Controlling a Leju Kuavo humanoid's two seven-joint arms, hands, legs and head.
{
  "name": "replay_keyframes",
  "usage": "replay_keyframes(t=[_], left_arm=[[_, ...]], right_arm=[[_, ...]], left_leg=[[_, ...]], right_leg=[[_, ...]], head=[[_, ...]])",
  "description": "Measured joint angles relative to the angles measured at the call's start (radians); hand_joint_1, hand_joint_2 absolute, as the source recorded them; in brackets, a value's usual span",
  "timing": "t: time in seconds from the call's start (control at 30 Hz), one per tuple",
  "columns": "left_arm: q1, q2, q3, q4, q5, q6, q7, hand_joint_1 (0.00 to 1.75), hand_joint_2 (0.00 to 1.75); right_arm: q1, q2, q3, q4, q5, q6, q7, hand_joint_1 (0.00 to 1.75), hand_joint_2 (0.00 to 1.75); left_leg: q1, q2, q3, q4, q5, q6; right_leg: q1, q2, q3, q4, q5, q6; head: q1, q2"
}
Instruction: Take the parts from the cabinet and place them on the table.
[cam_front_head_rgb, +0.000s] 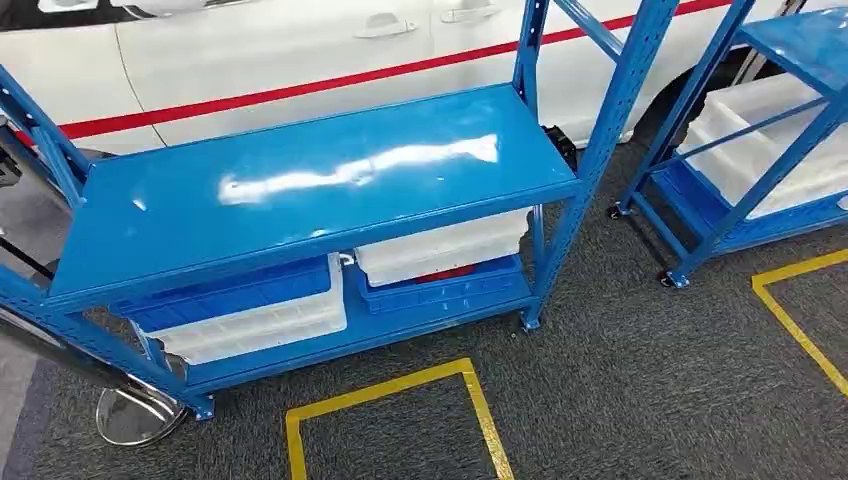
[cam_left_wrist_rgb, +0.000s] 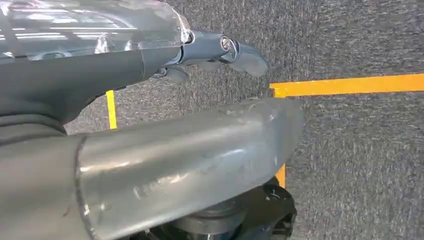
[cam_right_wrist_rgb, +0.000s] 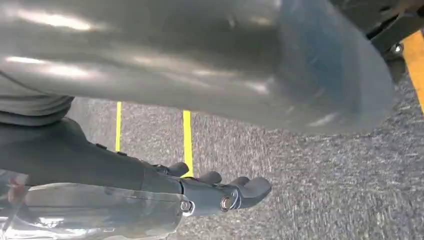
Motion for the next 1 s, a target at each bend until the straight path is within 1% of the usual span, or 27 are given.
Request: replay_keyframes(t=[0.03, 0.07, 0.1, 0.13, 0.17, 0.2, 0.23, 0.27, 0.3, 0.33, 0.37, 0.43, 0.47, 0.5, 0.53, 0.6, 0.63, 0.67, 0.7, 0.73, 0.77, 0.8, 0.83, 0.87, 0.93, 0.97, 1.0], left_arm=[[-0.001, 0.000, 0.000, 0.000, 0.000, 0.002, -0.001, 0.00, 0.00], [-0.001, 0.000, 0.000, 0.000, 0.002, 0.004, -0.001, 0.00, 0.00], [-0.001, 0.000, 0.000, 0.000, 0.003, 0.006, -0.001, 0.00, 0.00], [-0.001, 0.000, -0.001, 0.000, 0.003, 0.008, -0.002, 0.00, 0.00], [-0.001, 0.000, -0.001, 0.002, 0.005, 0.010, -0.002, 0.00, 0.00], [-0.001, 0.000, -0.003, 0.002, 0.006, 0.011, -0.002, 0.00, 0.00], [0.000, 0.000, -0.003, 0.003, 0.007, 0.015, -0.002, 0.00, 0.00], [0.000, 0.000, -0.005, 0.004, 0.011, 0.019, -0.002, 0.00, 0.00], [-0.001, 0.000, -0.006, 0.005, 0.012, 0.021, -0.003, 0.00, 0.00], [0.000, 0.000, -0.007, 0.007, 0.012, 0.023, -0.003, 0.00, 0.00], [-0.001, 0.000, -0.011, 0.008, 0.013, 0.025, -0.004, 0.00, 0.00], [0.000, 0.000, -0.013, 0.011, 0.013, 0.029, -0.004, 0.00, 0.00], [-0.001, 0.000, -0.014, 0.013, 0.013, 0.031, -0.004, 0.00, 0.00], [-0.001, -0.003, -0.016, 0.016, 0.012, 0.034, -0.008, 0.00, 1.75], [-0.004, -0.003, -0.016, 0.020, 0.003, 0.036, -0.016, 0.00, 1.75], [-0.018, -0.003, -0.011, 0.037, -0.019, 0.037, -0.035, 0.00, 1.75], [-0.022, -0.003, -0.006, 0.045, -0.031, 0.036, -0.047, 0.00, 1.75], [-0.026, -0.003, -0.002, 0.052, -0.034, 0.034, -0.054, 0.00, 1.75], [-0.030, -0.003, 0.003, 0.057, -0.040, 0.033, -0.057, 0.00, 1.75], [-0.031, -0.003, 0.005, 0.064, -0.042, 0.032, -0.059, 0.00, 1.75], [-0.033, -0.003, 0.006, 0.068, -0.046, 0.029, -0.064, 0.00, 1.75], [-0.037, -0.003, 0.011, 0.076, -0.057, 0.024, -0.073, 0.00, 1.75], [-0.045, -0.003, 0.019, 0.084, -0.065, 0.021, -0.079, 0.00, 1.75], [-0.051, -0.003, 0.027, 0.091, -0.073, 0.016, -0.086, 0.00, 1.75], [-0.063, -0.003, 0.034, 0.105, -0.082, 0.013, -0.094, 0.00, 1.75], [-0.068, -0.002, 0.037, 0.110, -0.085, 0.011, -0.098, 0.00, 1.75], [-0.070, -0.002, 0.040, 0.115, -0.087, 0.010, -0.100, 0.00, 0.00]], right_arm=[[0.000, 0.000, 0.000, 0.001, 0.001, 0.000, -0.002, 0.00, 0.00], [0.000, 0.000, -0.001, 0.002, 0.002, 0.000, -0.004, 0.00, 0.00], [0.000, 0.000, -0.001, 0.003, 0.003, 0.000, -0.006, 0.00, 0.00], [0.000, 0.000, -0.002, 0.004, 0.004, 0.000, -0.007, 0.00, 0.00], [0.000, 0.000, -0.002, 0.006, 0.006, 0.001, -0.008, 0.00, 0.00], [0.000, 0.000, -0.003, 0.007, 0.010, 0.003, -0.008, 0.00, 0.00], [-0.001, 0.000, -0.003, 0.008, 0.013, 0.004, -0.008, 0.00, 0.00], [-0.001, 0.000, -0.003, 0.008, 0.017, 0.006, -0.008, 0.00, 0.00], [0.000, 0.001, -0.003, 0.009, 0.018, 0.006, -0.008, 0.00, 0.00], [-0.002, 0.002, -0.004, 0.011, 0.019, 0.007, -0.008, 0.00, 0.00], [-0.002, 0.002, -0.005, 0.011, 0.021, 0.007, -0.008, 0.00, 0.00], [-0.002, 0.002, -0.005, 0.014, 0.024, 0.009, -0.008, 0.00, 0.00], [-0.004, 0.002, -0.005, 0.014, 0.029, 0.009, -0.010, 0.00, 0.00], [-0.004, 0.002, -0.006, 0.016, 0.040, 0.010, -0.016, 0.00, 0.00], [-0.007, 0.002, -0.006, 0.018, 0.053, 0.016, -0.033, 0.00, 0.00], [-0.014, 0.002, -0.011, 0.031, 0.088, 0.030, -0.080, 0.00, 0.00], [-0.018, 0.002, -0.019, 0.039, 0.110, 0.041, -0.112, 0.00, 0.00], [-0.020, 0.002, -0.024, 0.044, 0.122, 0.047, -0.134, 0.00, 0.00], [-0.022, 0.002, -0.027, 0.050, 0.130, 0.052, -0.144, 0.00, 1.75], [-0.024, 0.001, -0.031, 0.053, 0.135, 0.054, -0.151, 0.00, 1.75], [-0.026, 0.001, -0.033, 0.057, 0.145, 0.055, -0.162, 0.00, 1.75], [-0.032, 0.001, -0.040, 0.066, 0.163, 0.059, -0.181, 0.00, 1.75], [-0.040, 0.001, -0.045, 0.078, 0.177, 0.061, -0.200, 0.00, 1.75], [-0.049, 0.002, -0.051, 0.088, 0.193, 0.062, -0.221, 0.00, 1.75], [-0.058, 0.001, -0.057, 0.103, 0.208, 0.063, -0.240, 0.00, 1.75], [-0.063, 0.002, -0.059, 0.110, 0.212, 0.063, -0.246, 0.00, 1.75], [-0.068, 0.002, -0.060, 0.116, 0.216, 0.062, -0.249, 0.00, 1.75]], left_leg=[[0.002, 0.001, -0.027, 0.059, -0.044, -0.006], [0.004, 0.001, -0.065, 0.137, -0.088, -0.011], [0.006, 0.001, -0.100, 0.211, -0.118, -0.013], [0.006, 0.001, -0.127, 0.261, -0.129, -0.014], [0.006, 0.001, -0.133, 0.266, -0.114, -0.012], [0.006, 0.001, -0.117, 0.222, -0.076, -0.008], [0.005, 0.001, -0.080, 0.140, -0.025, -0.001], [0.002, 0.001, -0.036, 0.044, 0.025, 0.010], [-0.004, 0.001, -0.012, -0.023, 0.041, 0.024], [-0.007, 0.005, -0.012, -0.027, 0.036, 0.026], [-0.010, 0.005, -0.011, -0.029, 0.038, 0.029], [-0.013, 0.004, -0.012, -0.037, 0.039, 0.035], [-0.003, 0.003, 0.007, -0.059, 0.048, 0.042], [-0.001, 0.006, 0.017, -0.076, 0.054, 0.044], [0.002, 0.008, 0.023, -0.084, 0.056, 0.051], [0.003, 0.008, 0.026, -0.086, 0.053, 0.055], [0.003, 0.008, 0.028, -0.085, 0.050, 0.055], [0.003, 0.007, 0.031, -0.085, 0.046, 0.054], [0.004, 0.006, 0.038, -0.085, 0.041, 0.052], [0.006, 0.005, 0.044, -0.085, 0.036, 0.048], [0.007, 0.004, 0.053, -0.083, 0.029, 0.043], [0.006, 0.004, 0.058, -0.079, 0.021, 0.036], [-0.001, 0.004, 0.058, -0.071, 0.013, 0.027], [-0.001, 0.003, 0.058, -0.072, 0.013, 0.022], [0.002, 0.003, 0.060, -0.075, 0.012, 0.014], [0.002, 0.003, 0.062, -0.074, 0.009, 0.008], [0.006, 0.004, 0.063, -0.059, -0.001, 0.002]], right_leg=[[0.000, -0.003, -0.001, 0.000, 0.000, -0.004], [0.001, -0.004, -0.003, 0.000, -0.001, -0.005], [0.004, -0.006, -0.003, 0.000, -0.002, -0.006], [0.006, -0.006, -0.003, 0.001, -0.003, -0.008], [0.007, -0.006, -0.001, 0.001, -0.004, -0.008], [0.009, -0.006, 0.002, 0.001, -0.007, -0.008], [0.011, -0.006, 0.008, 0.000, -0.010, -0.008], [0.014, -0.006, 0.014, 0.000, -0.014, -0.008], [0.011, -0.006, 0.015, -0.001, -0.016, -0.008], [0.017, -0.005, 0.015, 0.000, -0.020, 0.000], [0.013, -0.003, 0.014, -0.004, -0.020, 0.005], [0.011, -0.004, 0.019, -0.015, -0.018, 0.016], [0.020, -0.007, 0.025, -0.020, -0.021, 0.024], [0.016, -0.007, 0.028, -0.001, -0.029, 0.027], [0.014, -0.006, 0.003, 0.044, -0.058, 0.030], [0.011, -0.005, -0.080, 0.191, -0.127, 0.035], [0.009, -0.005, -0.122, 0.256, -0.144, 0.038], [0.007, -0.005, -0.140, 0.273, -0.132, 0.040], [0.005, -0.005, -0.132, 0.242, -0.092, 0.042], [0.003, -0.005, -0.106, 0.175, -0.040, 0.044], [0.000, -0.005, -0.067, 0.086, 0.014, 0.044], [-0.002, -0.006, -0.031, -0.004, 0.047, 0.043], [0.004, -0.003, -0.028, -0.010, 0.033, 0.038], [0.004, -0.002, -0.031, -0.009, 0.035, 0.029], [0.009, -0.001, -0.032, -0.010, 0.033, 0.019], [0.005, -0.001, -0.030, -0.016, 0.035, 0.013], [0.001, -0.004, -0.025, -0.021, 0.038, 0.006]], head=[[-0.003, 0.000], [-0.003, 0.000], [-0.002, 0.000], [-0.002, 0.000], [-0.002, 0.000], [-0.002, 0.000], [-0.002, 0.000], [-0.003, 0.000], [-0.002, 0.000], [0.003, 0.000], [-0.002, 0.000], [-0.001, 0.000], [0.000, 0.000], [0.001, 0.000], [0.006, 0.000], [0.006, 0.000], [0.005, 0.000], [0.006, 0.000], [0.006, 0.000], [0.006, 0.000], [0.006, 0.000], [0.007, 0.000], [0.007, 0.000], [0.006, 0.000], [0.006, 0.000], [0.007, 0.000], [0.006, 0.000]])
